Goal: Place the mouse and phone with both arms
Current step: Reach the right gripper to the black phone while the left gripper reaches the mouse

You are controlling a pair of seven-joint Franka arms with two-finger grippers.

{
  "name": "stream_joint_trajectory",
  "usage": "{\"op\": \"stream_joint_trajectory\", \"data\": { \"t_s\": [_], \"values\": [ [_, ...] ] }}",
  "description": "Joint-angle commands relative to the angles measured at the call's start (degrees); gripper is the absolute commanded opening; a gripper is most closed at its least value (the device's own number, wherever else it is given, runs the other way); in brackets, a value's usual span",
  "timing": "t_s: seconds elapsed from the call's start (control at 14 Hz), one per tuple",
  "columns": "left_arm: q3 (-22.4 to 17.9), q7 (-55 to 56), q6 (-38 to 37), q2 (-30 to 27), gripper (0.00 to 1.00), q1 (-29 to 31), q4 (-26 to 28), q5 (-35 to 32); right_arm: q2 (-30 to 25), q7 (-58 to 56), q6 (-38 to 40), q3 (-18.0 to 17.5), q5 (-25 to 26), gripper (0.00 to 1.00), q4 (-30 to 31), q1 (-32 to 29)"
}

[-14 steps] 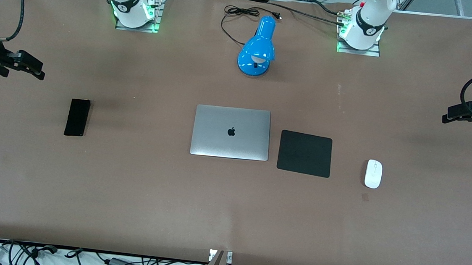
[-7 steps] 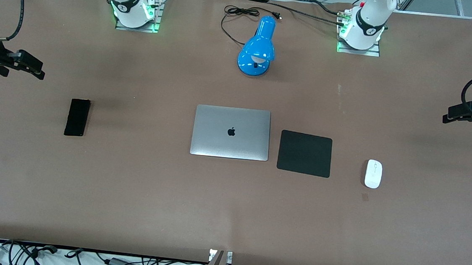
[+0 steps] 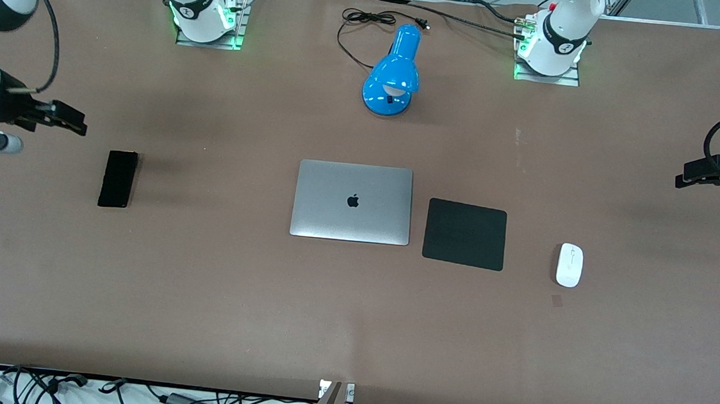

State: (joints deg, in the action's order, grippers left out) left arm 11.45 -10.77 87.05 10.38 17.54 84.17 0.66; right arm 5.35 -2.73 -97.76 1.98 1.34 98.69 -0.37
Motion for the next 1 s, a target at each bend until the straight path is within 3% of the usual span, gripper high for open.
{"op": "stream_joint_trajectory", "data": {
  "t_s": [0.0, 0.21, 0.57, 0.71, 0.93],
  "values": [
    [0.2, -1.2, -0.8, 0.2, 1.00, -0.3, -0.6, 0.1, 0.3, 0.2, -3.7, 0.3, 2.0, 1.00, 3.4, -0.4],
    [0.3, -1.1, -0.9, 1.9, 1.00, -1.2, -0.6, -0.6, 0.6, 0.3, -8.1, 0.3, 3.5, 1.00, 9.5, -1.7],
    [-0.3, -1.4, -1.2, 4.6, 1.00, -0.4, 0.3, -2.4, 6.5, 0.5, -11.8, 0.2, 3.5, 1.00, 10.1, -3.0],
    [-0.3, -1.6, 1.7, 7.7, 1.00, -0.7, 0.2, -7.0, 8.1, 0.4, -13.4, 0.2, 3.5, 1.00, 11.0, -3.1],
    [0.0, -1.7, 9.5, 13.0, 1.00, -0.6, 0.5, -7.7, 8.3, -0.2, -21.4, 0.2, 3.5, 1.00, 16.6, -4.4]
  ]
}}
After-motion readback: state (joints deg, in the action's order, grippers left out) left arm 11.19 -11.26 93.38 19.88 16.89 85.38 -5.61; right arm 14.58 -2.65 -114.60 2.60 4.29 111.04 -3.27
